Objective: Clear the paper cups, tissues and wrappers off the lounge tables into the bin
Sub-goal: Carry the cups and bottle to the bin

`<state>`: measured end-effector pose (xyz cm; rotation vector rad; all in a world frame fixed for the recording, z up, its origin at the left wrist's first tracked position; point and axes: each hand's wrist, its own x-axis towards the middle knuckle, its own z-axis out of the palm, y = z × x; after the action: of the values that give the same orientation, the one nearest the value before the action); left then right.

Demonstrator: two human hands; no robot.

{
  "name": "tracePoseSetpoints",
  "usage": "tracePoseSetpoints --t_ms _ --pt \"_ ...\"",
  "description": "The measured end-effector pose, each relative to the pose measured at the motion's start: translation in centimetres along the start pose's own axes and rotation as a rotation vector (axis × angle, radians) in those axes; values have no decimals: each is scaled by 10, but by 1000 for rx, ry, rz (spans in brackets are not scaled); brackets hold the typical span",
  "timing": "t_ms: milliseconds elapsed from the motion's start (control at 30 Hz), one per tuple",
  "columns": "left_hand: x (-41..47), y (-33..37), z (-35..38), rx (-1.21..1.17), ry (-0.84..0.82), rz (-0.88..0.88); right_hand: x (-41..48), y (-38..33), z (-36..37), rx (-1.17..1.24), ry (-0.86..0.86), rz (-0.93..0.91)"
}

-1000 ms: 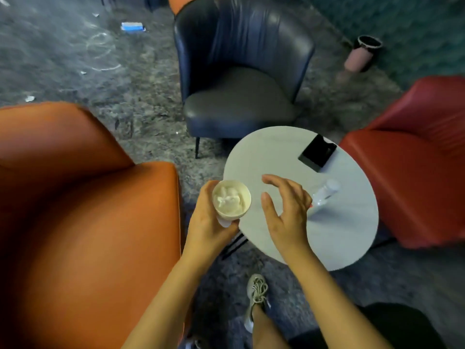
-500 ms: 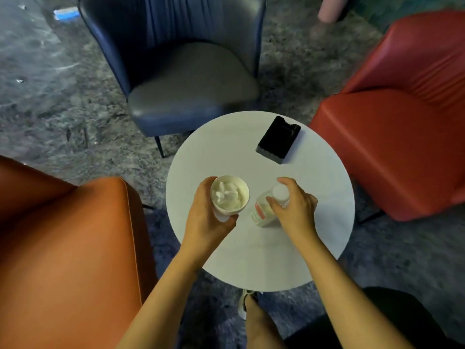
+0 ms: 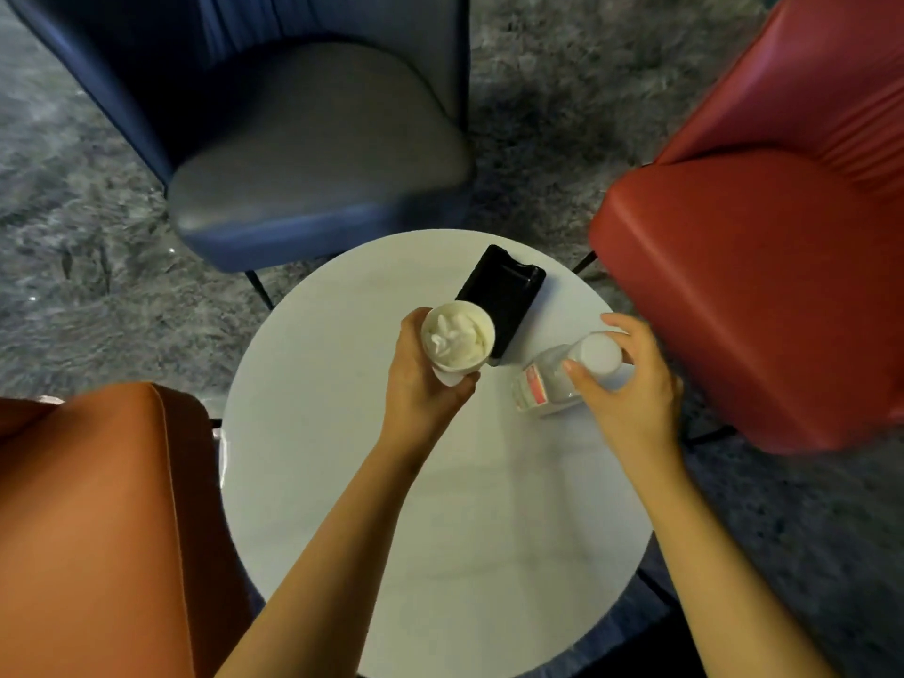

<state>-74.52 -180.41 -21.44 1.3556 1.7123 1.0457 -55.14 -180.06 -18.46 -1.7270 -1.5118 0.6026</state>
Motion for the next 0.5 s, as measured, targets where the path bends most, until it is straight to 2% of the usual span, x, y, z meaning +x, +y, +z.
tracePoseSetpoints --t_ms 233,500 --pt "48 -25 73 -61 66 -86 30 24 -9 43 65 -25" --pt "79 -46 101 -7 141 -80 44 39 -1 82 61 -96"
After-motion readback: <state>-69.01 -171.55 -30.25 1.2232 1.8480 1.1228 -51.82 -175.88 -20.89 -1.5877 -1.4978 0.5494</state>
